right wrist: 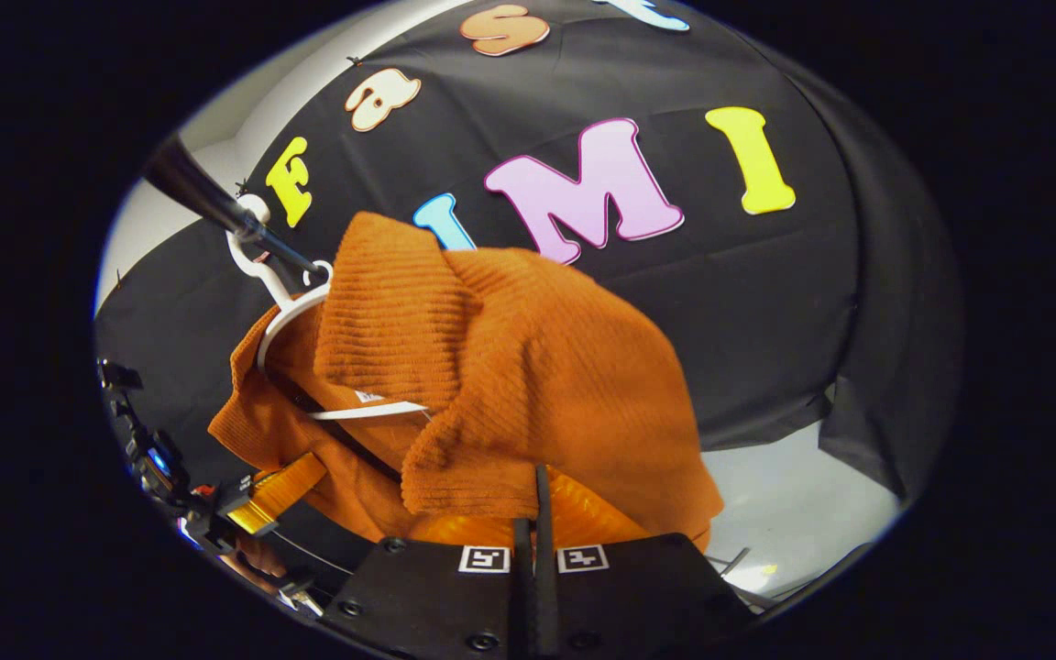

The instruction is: Grasp the clothes on the hanger with both hands and then place them into the laundry hamper below.

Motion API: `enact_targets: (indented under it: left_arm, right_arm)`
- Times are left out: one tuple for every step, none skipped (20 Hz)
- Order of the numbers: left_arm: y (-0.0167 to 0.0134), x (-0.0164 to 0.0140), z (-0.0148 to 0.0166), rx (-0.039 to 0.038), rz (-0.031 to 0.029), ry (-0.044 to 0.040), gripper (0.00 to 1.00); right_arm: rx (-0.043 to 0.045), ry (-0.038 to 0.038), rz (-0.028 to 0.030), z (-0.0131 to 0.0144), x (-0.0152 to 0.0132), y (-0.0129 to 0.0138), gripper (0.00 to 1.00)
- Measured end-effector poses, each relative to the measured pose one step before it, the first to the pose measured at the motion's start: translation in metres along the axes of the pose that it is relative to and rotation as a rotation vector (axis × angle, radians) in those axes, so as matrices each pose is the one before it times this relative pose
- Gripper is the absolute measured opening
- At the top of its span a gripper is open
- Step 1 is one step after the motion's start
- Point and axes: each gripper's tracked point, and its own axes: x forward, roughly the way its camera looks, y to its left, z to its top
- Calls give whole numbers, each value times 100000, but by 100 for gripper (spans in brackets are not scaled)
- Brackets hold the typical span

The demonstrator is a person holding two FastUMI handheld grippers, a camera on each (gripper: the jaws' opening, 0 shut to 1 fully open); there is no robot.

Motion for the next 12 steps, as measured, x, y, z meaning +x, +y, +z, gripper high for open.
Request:
enact_targets:
  left_arm:
    - [327, -510, 763, -2181, -954, -83, 5]
    - [506, -437, 999, -2084, 66, -1406, 5]
    - [692, -283, 968, -1146, 1495, -1886, 5]
    - [866, -134, 999, -39, 2331, -2041, 5]
    - [744, 181, 781, 489, 2205, -1686, 5]
    - [401, 177, 613, 436, 654, -812, 2]
    - [227, 103, 269, 359, 82, -347, 5]
    - [262, 25, 414, -4, -190, -1091, 5]
    - [0, -69, 479, 1, -533, -941, 5]
    - [51, 26, 336, 374, 9, -332, 5]
    - [89, 123, 110, 396, -1, -151, 5]
    - [128, -17, 233, 486, 391, -439, 5]
  right_arm:
    - [64, -2667, -1635, 1162, -514, -539, 5]
    - [665, -3850, -2274, 1522, -451, -788, 4]
    - [760, -3656, -1857, 1546, -344, -801, 4]
    - [315, -4544, -1937, 1304, -237, -701, 4]
    - [-494, -4693, -2884, 1403, -143, -871, 5]
    - [-333, -5206, -2938, 1281, -27, -741, 4]
    - [215, -5408, -2435, 1442, 127, -760, 4]
    - [-463, -4910, -2755, 1257, 204, -619, 4]
    - [-1973, -2632, -4072, 598, 859, -950, 4]
    - [-1022, -864, -2636, -176, 837, -732, 4]
    - [396, 858, -1830, -549, 767, -675, 4]
    - [1284, 796, -1200, -463, 593, -528, 4]
